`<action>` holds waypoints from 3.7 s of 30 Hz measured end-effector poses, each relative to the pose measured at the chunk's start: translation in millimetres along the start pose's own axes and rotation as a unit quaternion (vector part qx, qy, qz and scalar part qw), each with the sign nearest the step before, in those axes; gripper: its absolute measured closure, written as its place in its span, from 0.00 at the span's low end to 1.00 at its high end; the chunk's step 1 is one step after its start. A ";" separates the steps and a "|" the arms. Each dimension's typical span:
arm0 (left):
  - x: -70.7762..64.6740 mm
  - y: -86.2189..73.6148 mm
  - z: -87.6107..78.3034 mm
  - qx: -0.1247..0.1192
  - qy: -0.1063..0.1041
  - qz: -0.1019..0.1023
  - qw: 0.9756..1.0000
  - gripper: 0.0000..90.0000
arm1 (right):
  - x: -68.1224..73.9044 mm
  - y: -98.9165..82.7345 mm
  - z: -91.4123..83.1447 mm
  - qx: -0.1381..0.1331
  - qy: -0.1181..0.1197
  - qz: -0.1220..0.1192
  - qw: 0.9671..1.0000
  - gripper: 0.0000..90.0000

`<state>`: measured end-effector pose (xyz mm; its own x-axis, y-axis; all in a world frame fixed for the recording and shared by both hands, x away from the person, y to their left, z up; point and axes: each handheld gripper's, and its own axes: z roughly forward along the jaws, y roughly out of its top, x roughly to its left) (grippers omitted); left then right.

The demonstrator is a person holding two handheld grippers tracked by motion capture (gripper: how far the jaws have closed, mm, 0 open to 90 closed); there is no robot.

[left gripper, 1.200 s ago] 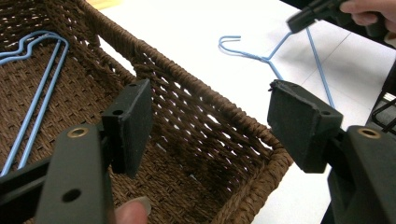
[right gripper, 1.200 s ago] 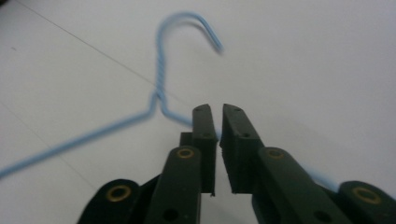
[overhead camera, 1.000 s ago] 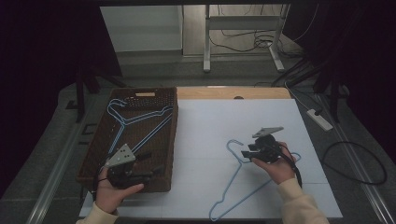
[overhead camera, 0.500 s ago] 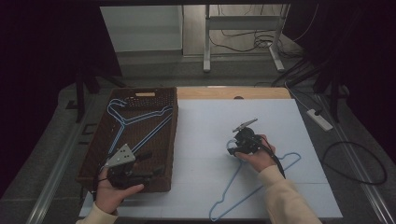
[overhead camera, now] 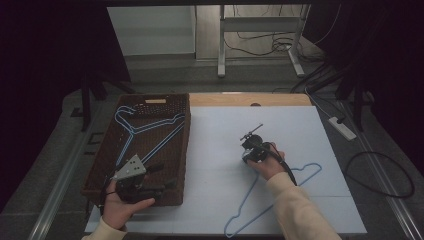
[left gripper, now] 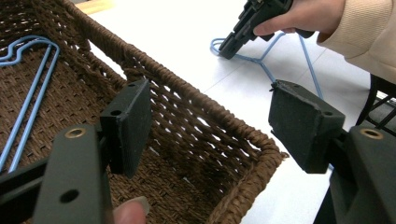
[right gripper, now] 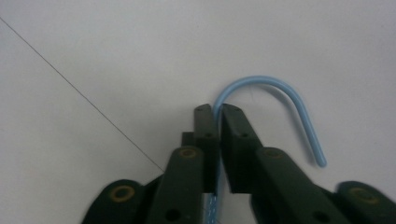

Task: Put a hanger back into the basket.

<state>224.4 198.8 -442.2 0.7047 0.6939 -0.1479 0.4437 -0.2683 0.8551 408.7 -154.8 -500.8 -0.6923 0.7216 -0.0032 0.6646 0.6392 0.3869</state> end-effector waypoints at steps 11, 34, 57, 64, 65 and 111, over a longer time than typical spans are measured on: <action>-3.4 2.9 0.6 -0.001 -0.002 0.003 1.000 0.34 | -2.1 -9.6 -20.8 -0.073 0.018 0.027 0.997 0.97; -23.2 18.3 23.5 0.013 -0.029 0.017 0.999 0.34 | 4.9 -16.5 -47.3 -0.142 0.023 0.018 0.989 0.98; -47.5 35.9 73.6 0.049 -0.049 0.012 0.998 0.33 | 1.9 -24.3 -57.7 -0.167 0.026 0.024 0.985 0.98; -57.4 37.1 89.0 0.061 -0.062 0.013 0.996 0.33 | 1.5 -26.3 -60.5 -0.175 0.028 0.023 0.984 0.98; -59.3 36.8 91.2 0.064 -0.064 0.015 0.996 0.33 | 1.3 -26.5 -60.6 -0.177 0.027 0.022 0.984 0.98; -86.7 23.4 207.6 0.169 -0.122 -0.020 0.978 0.94 | 4.2 -39.6 -78.4 -0.226 0.047 0.022 0.973 0.97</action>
<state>288.7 -6.3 -512.6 0.7752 0.5404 -0.3272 0.6029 -0.4784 0.6384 357.4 -197.9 -443.8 -0.7034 0.7039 0.0984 0.5167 0.4114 0.7509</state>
